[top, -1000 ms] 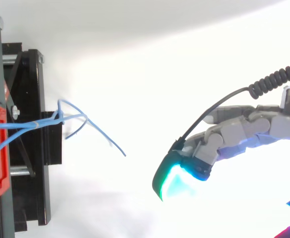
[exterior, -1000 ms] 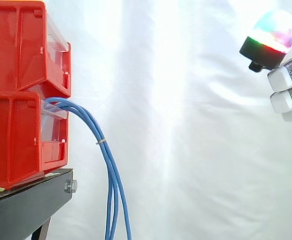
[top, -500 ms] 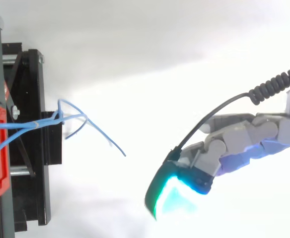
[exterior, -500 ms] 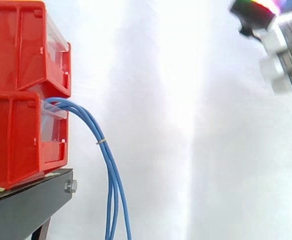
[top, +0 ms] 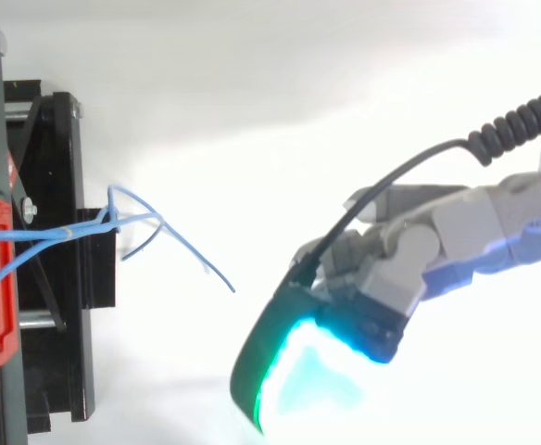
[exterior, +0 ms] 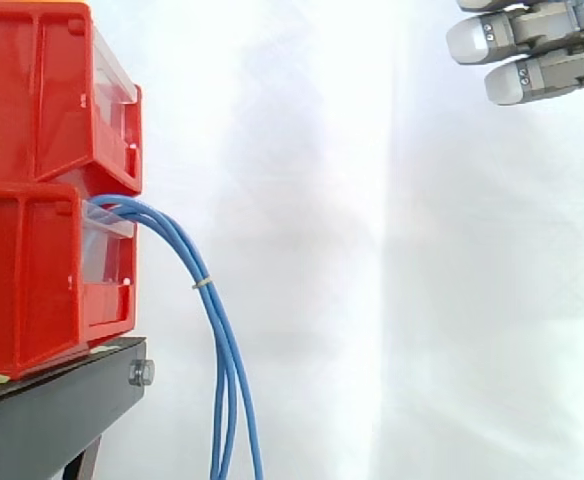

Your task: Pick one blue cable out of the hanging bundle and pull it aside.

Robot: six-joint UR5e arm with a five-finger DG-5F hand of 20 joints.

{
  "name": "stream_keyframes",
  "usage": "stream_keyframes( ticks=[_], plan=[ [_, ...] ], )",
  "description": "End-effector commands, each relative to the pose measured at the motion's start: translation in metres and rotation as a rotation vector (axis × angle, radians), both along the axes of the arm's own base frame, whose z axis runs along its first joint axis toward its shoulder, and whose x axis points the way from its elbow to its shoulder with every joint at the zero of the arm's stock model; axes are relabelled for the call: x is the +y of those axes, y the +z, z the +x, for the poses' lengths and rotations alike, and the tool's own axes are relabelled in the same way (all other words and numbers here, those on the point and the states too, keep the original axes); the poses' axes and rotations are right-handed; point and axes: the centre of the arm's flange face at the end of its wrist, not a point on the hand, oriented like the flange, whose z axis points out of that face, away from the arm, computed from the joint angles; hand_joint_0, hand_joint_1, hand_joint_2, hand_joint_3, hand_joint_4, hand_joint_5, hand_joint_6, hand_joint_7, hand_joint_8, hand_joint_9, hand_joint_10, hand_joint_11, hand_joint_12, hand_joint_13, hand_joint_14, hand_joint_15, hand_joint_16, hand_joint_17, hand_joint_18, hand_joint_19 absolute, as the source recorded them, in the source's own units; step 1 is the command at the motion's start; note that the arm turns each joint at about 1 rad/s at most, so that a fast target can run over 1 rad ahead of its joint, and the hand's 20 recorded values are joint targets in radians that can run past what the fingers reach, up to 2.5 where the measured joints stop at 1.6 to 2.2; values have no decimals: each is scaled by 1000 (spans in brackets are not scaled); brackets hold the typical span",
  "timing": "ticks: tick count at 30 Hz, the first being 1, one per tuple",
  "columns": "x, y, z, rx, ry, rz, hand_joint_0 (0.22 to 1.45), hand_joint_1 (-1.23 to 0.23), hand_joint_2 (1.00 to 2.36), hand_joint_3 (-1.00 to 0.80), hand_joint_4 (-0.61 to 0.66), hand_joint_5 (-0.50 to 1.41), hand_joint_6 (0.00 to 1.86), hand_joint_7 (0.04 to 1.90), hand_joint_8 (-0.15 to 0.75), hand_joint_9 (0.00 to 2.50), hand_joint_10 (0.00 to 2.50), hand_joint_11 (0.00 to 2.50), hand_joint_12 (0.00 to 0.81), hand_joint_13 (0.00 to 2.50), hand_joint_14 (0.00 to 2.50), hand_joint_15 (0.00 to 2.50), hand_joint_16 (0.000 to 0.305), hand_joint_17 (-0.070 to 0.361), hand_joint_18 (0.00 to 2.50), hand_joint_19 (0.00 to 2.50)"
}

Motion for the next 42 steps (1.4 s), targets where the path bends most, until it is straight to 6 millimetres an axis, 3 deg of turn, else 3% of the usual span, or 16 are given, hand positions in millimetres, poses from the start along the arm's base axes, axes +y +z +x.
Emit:
stream_keyframes(
  ticks=[1,8,15,33,36,42],
  plan=[
    [-8,0,1,-10,-12,3,496,-576,1003,-458,86,-238,502,720,207,403,0,0,280,168,0,0,35,78,0,75],
    [-35,-1,-2,1,-6,5,480,-534,1002,-469,84,-248,502,726,228,360,0,0,297,73,0,0,39,88,0,89],
    [-45,-30,-10,36,58,6,469,-513,1002,-475,86,-252,502,726,254,347,0,0,306,26,0,0,42,94,0,79],
    [-50,-16,-2,-45,52,12,437,-448,1000,-495,121,-256,502,731,318,408,0,54,343,0,0,0,52,116,0,60],
    [-50,-15,-2,-48,54,13,457,-469,1002,-482,111,-252,502,730,257,378,3,87,324,0,0,0,51,115,0,61],
    [-49,-16,-2,-46,54,11,478,-496,1002,-473,105,-249,502,738,238,378,0,73,320,65,0,0,50,113,0,66]
  ],
)
